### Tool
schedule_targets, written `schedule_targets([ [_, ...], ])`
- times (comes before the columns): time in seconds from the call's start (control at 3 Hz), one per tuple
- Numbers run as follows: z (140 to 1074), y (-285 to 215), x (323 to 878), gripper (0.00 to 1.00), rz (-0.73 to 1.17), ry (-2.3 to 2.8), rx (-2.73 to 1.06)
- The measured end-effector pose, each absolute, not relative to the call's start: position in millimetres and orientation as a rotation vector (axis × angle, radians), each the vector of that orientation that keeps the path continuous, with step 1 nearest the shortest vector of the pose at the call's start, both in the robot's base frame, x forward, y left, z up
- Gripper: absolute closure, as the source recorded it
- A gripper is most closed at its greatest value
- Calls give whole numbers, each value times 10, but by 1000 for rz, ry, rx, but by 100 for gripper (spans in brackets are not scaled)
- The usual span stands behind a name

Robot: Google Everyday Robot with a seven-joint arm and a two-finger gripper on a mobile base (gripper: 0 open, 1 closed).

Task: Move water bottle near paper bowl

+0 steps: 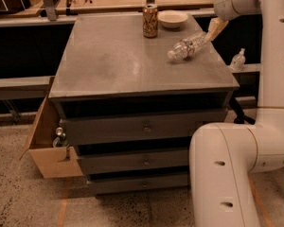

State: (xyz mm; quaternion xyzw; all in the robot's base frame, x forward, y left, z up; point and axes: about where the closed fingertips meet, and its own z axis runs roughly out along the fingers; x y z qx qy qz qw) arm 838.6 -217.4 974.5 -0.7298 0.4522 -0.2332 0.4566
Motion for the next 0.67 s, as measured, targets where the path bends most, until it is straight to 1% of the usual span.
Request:
schedule_targets([
  [0.33, 9123, -2276, 8283, 0, -498, 1253, -1823],
  [0.67, 8817, -2228, 8307, 0, -480, 1293, -1822],
])
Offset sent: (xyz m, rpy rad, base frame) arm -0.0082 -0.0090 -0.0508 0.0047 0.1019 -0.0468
